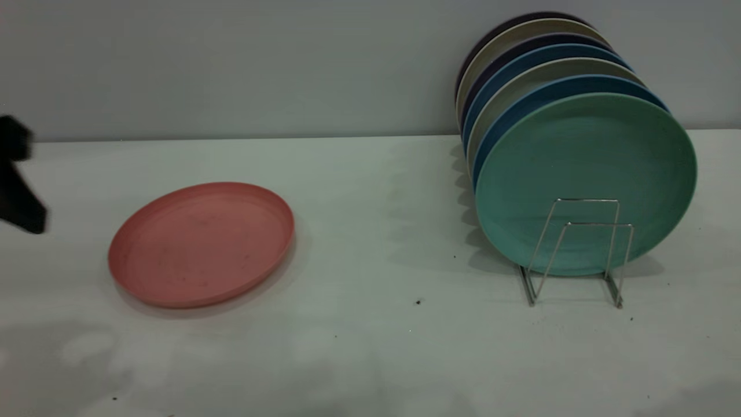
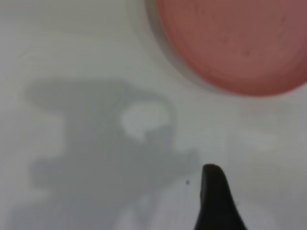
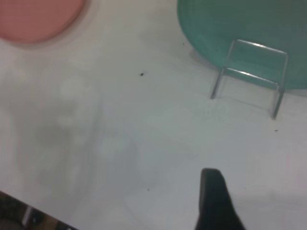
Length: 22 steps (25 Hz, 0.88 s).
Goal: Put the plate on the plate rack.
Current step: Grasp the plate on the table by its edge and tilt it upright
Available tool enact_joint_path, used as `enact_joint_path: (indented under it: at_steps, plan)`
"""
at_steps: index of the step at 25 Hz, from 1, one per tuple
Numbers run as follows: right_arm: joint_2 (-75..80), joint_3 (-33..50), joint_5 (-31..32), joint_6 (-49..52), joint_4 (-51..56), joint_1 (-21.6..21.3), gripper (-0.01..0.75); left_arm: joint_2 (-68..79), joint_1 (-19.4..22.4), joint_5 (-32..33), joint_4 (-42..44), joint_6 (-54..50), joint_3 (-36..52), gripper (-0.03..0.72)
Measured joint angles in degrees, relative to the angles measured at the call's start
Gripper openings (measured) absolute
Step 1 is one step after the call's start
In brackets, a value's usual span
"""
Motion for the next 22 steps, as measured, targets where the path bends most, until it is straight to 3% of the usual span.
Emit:
enact_joint_path:
  at_steps: [10, 15, 22]
  plan:
    - [0.60, -0.06, 0.00, -0.67, 0.61, 0.00, 0.484, 24.21, 3.27, 5.58, -12.39, 8.99, -18.74, 0.482]
    - [0.66, -0.06, 0.06, -0.71, 0.61, 0.00, 0.484, 28.55, 5.83, 5.39, -14.04, 9.43, -20.50, 0.482]
    - [0.66, -0.06, 0.06, -0.71, 0.61, 0.00, 0.484, 33.20, 6.03, 3.31, -16.56, 10.50, -21.22, 0.482]
